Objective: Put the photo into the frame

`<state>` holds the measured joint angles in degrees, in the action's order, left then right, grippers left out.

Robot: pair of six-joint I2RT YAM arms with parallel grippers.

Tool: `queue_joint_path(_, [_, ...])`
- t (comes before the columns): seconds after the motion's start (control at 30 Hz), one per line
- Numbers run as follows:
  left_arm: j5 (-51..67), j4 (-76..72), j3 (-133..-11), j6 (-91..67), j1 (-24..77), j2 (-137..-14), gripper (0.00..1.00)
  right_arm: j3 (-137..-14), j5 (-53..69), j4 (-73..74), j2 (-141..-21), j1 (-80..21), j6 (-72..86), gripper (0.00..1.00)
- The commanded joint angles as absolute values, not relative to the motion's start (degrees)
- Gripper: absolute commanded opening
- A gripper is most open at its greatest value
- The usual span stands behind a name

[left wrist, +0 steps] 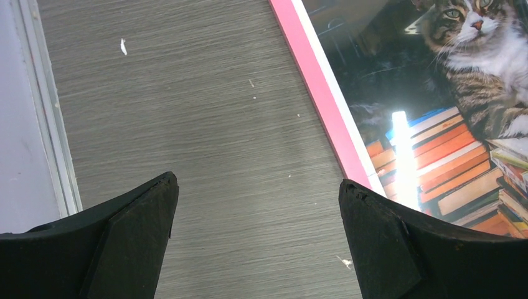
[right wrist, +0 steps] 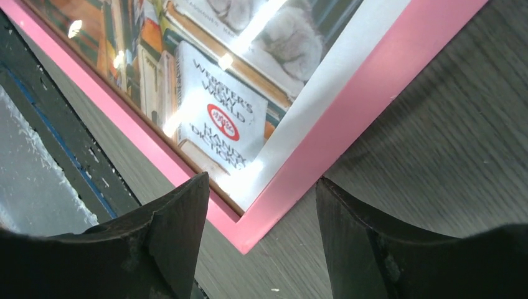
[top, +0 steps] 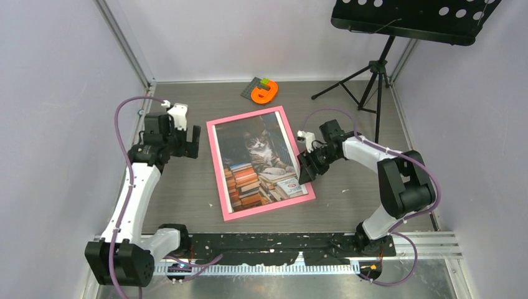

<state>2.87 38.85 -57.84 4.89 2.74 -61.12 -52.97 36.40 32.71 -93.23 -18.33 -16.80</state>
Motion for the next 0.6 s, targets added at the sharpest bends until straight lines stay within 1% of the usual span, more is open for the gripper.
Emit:
queue_joint_path(0.0, [4.0,38.5,-60.1,3.8,1.2,-60.1,0.99,-55.1,35.0,34.2,-87.1,-18.6,-18.8,0.70])
queue_joint_path(0.1, [3.8,38.5,-59.9,3.4,0.3,-59.9,0.99,-54.5,28.7,31.5,-82.8,-18.0,-17.1,0.71])
queue_joint_path(0.37, [6.6,38.2,-58.7,2.7,-5.3,-59.0,1.00,-50.5,13.8,21.8,-64.3,-14.2,-14.0,0.87])
queue_joint_path(0.5, [9.0,38.5,-58.8,2.9,-7.1,-58.0,1.00,-49.2,12.4,20.4,-57.8,-8.9,-12.4,0.96])
queue_joint_path(0.57, [12.0,38.2,-58.7,2.5,-8.5,-57.1,1.00,-48.6,11.8,20.4,-56.0,-6.8,-11.9,0.99])
